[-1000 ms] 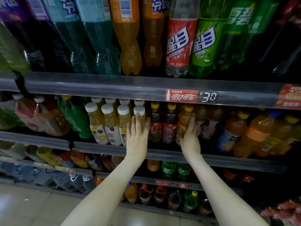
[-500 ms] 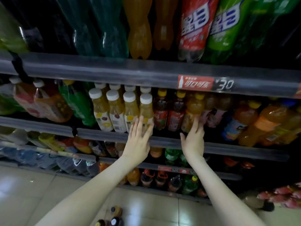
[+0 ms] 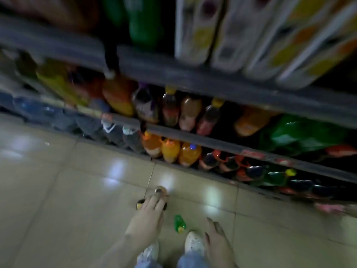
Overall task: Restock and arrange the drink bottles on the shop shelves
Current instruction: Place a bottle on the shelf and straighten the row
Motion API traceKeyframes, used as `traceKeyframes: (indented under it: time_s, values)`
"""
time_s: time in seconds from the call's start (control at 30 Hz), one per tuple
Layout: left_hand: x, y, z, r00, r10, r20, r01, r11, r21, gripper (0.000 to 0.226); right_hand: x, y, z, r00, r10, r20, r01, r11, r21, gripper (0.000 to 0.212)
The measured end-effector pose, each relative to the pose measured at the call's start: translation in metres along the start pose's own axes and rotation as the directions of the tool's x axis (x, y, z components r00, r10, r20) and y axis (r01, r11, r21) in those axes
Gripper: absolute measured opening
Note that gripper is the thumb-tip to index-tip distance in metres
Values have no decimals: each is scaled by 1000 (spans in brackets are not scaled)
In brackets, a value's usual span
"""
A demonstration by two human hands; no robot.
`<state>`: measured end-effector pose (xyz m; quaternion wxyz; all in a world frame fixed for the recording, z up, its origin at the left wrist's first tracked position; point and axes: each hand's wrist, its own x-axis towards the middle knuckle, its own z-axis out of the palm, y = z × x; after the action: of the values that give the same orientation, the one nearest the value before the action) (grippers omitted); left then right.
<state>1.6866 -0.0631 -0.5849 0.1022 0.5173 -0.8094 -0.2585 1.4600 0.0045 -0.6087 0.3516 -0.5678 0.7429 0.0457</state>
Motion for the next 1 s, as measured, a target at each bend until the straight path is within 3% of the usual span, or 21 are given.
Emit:
traceKeyframes:
  time_s: [0.03, 0.1, 0.2, 0.27, 0.33, 0.43, 0.6, 0.67, 0.77, 0.87, 1.0]
  values:
    - [-13, -22, 25, 999, -53, -1, 53, 999, -6, 47, 16, 5, 44, 1000, 0, 6, 0, 1000, -29, 89]
    - [-39, -59, 75, 989, -149, 11, 149, 989, -14, 46, 31, 10, 116, 984, 21, 177, 2, 992, -127, 88]
    - [-72, -100, 144, 947, -314, 69, 320, 941, -111, 46, 76, 22, 209, 984, 35, 175, -13, 992, -126, 62]
    - [-89, -118, 178, 902, -409, 134, 427, 891, -155, 55, 102, 29, 252, 985, 21, 171, 21, 970, -242, 51]
    - [-103, -129, 199, 860, -452, 236, 495, 853, -169, 55, 115, 35, 279, 974, 24, 225, 41, 959, -279, 46]
    - [-120, -135, 210, 833, -465, 301, 532, 822, -202, 43, 117, 31, 269, 981, 1, 193, 54, 959, -279, 39]
    - [-112, -92, 138, 887, -323, 332, 411, 878, -244, 40, 64, -9, 168, 989, -87, 117, 94, 994, -54, 18]
    - [-99, -57, 87, 909, -213, 359, 312, 918, -245, 52, 20, -36, 100, 988, -136, 71, 133, 990, 47, 15]
    - [-75, 2, 4, 876, -127, 465, 228, 959, -169, 70, -52, -81, -18, 980, -190, -59, 197, 965, 173, 22]
    - [-50, 55, -82, 908, -62, 414, 138, 978, -155, 91, -125, -126, -131, 938, -266, -222, 310, 930, 199, 25]
    - [-12, 115, -202, 957, 64, 283, -2, 976, -216, 74, -195, -172, -251, 849, -274, -453, 425, 863, 274, 33]
